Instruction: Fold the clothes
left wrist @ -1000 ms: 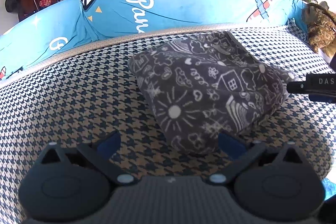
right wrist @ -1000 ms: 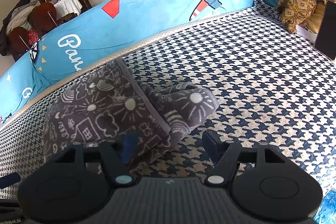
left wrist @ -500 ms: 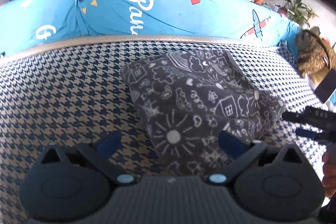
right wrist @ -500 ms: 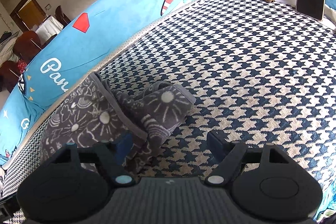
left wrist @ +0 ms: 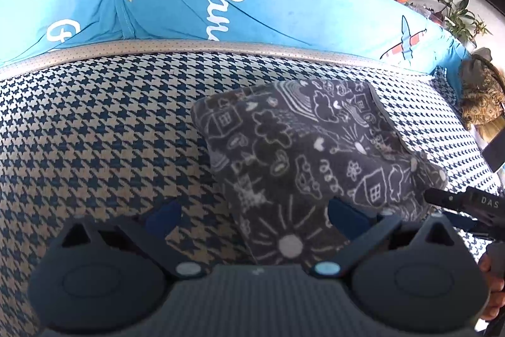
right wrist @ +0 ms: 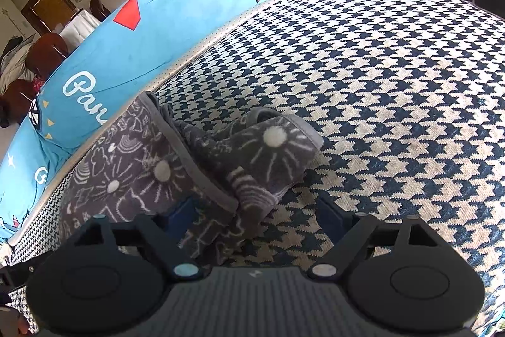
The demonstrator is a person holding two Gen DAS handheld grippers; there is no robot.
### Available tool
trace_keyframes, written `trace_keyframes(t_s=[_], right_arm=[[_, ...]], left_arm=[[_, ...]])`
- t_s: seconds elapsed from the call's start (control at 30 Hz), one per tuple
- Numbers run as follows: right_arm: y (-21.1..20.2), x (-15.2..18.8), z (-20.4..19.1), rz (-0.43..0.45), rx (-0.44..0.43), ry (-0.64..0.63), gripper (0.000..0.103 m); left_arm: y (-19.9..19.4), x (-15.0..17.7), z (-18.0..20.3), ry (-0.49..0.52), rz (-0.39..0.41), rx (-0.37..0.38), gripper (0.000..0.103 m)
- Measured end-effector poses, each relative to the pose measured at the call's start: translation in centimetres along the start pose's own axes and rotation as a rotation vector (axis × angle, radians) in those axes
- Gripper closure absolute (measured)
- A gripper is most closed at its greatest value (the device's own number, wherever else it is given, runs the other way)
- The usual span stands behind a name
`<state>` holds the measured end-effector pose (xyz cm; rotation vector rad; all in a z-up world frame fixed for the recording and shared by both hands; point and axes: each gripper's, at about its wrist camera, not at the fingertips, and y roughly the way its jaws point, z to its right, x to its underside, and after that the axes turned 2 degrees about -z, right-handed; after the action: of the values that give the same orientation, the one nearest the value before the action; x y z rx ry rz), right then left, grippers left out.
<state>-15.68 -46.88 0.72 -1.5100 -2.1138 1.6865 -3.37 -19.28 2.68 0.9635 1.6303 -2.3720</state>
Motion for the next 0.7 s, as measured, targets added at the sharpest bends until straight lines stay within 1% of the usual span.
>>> trace_keyframes(t_s=[0.07, 0.23, 0.33, 0.4, 0.5, 0.53, 0.7], right_arm=[[0.4, -0.1, 0.0, -0.005, -0.009, 0.01, 0.018], [1.1, -0.3, 0.1, -0.002, -0.025, 0.023, 0.014], [1.5, -0.5, 0.0, -0.013, -0.05, 0.05, 0.013], [1.9, -0.6, -0.2, -0.02, -0.077, 0.043, 0.013], [2.6, -0.7, -0.8, -0.025, -0.093, 0.028, 0.013], [2.8, -0.8, -1.0, -0.026, -0.093, 0.022, 0.012], [3.6, -1.1, -1.7, -0.012, -0.085, -0.002, 0.012]], left_arm=[[0.5, -0.1, 0.2, 0.008, -0.007, 0.002, 0.0], [1.4, -0.5, 0.5, 0.008, -0.023, 0.044, 0.0], [2.3, -0.8, 0.5, -0.005, -0.043, 0.06, 0.0], [2.9, -0.9, 0.5, -0.014, -0.054, 0.069, 0.0], [3.6, -1.1, 0.6, -0.017, -0.06, 0.067, 0.0], [3.7, -1.2, 0.6, -0.015, -0.061, 0.068, 0.0], [4.6, -1.5, 1.0, -0.005, -0.063, 0.076, 0.0]])
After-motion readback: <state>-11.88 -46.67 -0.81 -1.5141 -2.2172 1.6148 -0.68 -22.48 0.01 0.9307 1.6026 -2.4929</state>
